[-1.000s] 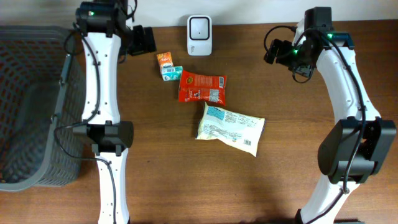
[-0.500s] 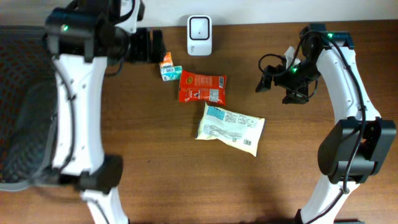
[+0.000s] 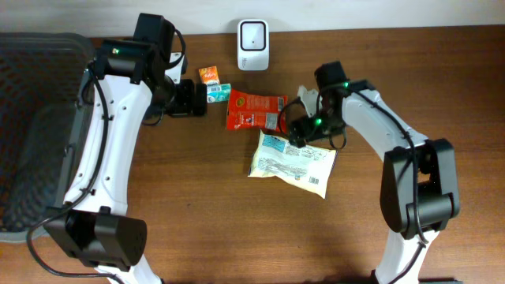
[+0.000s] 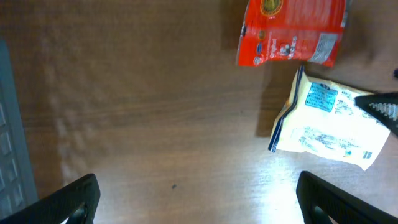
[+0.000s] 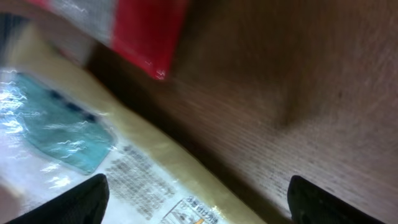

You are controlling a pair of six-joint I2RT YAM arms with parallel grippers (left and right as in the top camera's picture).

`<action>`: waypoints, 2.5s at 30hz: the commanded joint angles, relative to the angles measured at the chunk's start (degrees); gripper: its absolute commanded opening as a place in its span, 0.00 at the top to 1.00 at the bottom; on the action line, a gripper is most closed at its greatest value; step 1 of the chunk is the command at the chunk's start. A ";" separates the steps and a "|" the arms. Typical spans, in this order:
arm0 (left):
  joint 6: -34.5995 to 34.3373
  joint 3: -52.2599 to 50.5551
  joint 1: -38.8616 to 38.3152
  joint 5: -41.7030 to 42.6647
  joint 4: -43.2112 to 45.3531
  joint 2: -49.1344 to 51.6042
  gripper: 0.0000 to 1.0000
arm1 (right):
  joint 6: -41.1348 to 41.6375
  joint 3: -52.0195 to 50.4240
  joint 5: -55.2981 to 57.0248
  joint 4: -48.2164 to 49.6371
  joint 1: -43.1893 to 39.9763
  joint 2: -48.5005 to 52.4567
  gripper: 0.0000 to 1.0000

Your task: Scan the item barcode

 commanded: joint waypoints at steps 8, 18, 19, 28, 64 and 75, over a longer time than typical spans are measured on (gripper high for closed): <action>-0.33 -0.28 -0.13 -0.20 1.31 -0.20 0.01 | 3.37 -5.86 -18.29 -19.26 0.17 -0.57 0.22; -0.31 -0.28 -0.13 -0.20 1.33 -0.20 0.01 | 12.15 -0.35 1.86 -7.06 0.07 -0.50 0.04; -0.33 -0.28 -0.13 -0.20 1.33 -0.20 0.01 | 11.37 -0.44 -0.48 -6.51 0.20 0.28 0.07; -0.33 -0.28 -0.13 -0.20 1.31 -0.20 0.01 | 9.55 -3.06 -10.88 3.39 3.02 2.25 0.96; -0.33 -0.28 -0.13 -0.20 1.33 -0.20 0.01 | 24.79 19.12 46.80 -20.59 6.93 -11.13 0.96; -0.33 -0.28 -0.13 -0.20 1.31 -0.20 0.01 | 42.80 11.34 47.56 -16.92 16.63 -7.28 0.96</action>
